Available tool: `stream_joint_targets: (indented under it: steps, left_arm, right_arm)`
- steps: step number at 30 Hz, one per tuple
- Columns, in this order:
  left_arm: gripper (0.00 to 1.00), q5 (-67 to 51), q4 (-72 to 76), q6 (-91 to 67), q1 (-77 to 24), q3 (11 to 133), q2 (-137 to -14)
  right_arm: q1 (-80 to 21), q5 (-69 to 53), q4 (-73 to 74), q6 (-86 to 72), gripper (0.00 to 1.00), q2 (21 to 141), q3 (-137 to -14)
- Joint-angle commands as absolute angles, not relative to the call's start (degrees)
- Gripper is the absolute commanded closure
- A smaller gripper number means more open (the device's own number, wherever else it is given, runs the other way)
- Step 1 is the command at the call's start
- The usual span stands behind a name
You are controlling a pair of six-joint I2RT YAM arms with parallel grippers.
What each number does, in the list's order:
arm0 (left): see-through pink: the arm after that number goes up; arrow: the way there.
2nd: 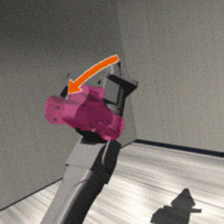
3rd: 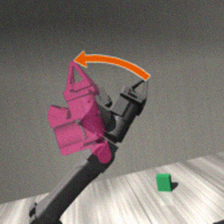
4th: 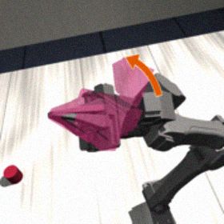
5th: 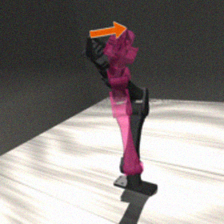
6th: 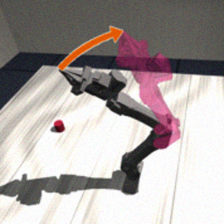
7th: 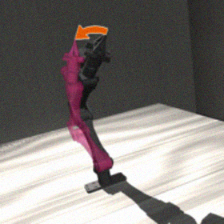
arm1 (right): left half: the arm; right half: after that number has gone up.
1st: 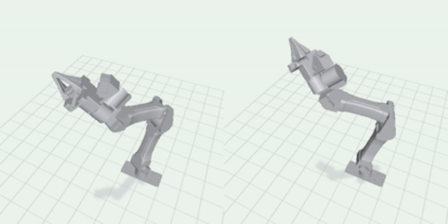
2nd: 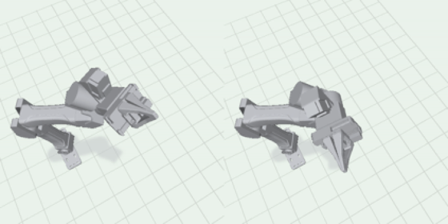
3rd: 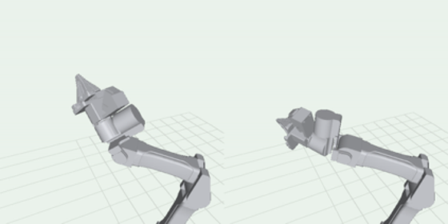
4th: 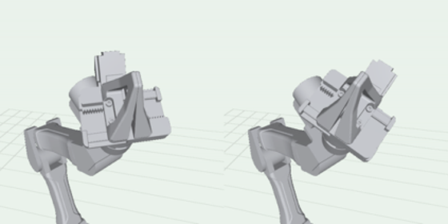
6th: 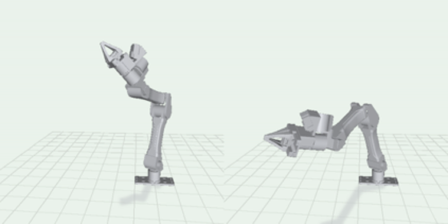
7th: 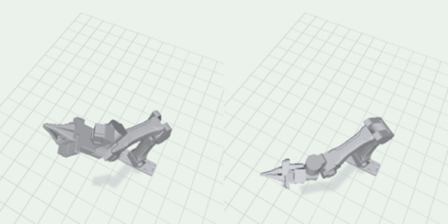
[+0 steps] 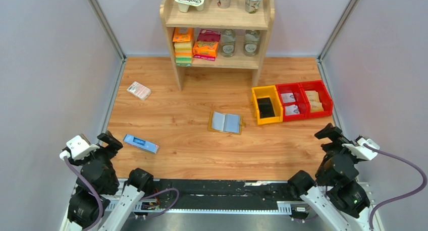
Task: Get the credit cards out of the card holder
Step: Reset both arms
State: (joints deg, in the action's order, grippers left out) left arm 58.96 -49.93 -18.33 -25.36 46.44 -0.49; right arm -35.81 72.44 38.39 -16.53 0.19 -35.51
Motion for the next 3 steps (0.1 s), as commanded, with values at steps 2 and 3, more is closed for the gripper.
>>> stream_joint_targets:
  steps: [2, 3]
  left_arm:
    - [0.12, 58.0, -49.0, -17.4, -25.2, 46.1, 2.0]
    - [0.12, 58.1, -49.2, -17.8, -25.2, 46.3, 1.9]
  right_arm:
    - [-35.9, 74.8, 36.7, -18.0, 0.0, -2.6, -35.3]
    - [-35.9, 74.9, 36.7, -18.0, 0.0, -2.6, -35.4]
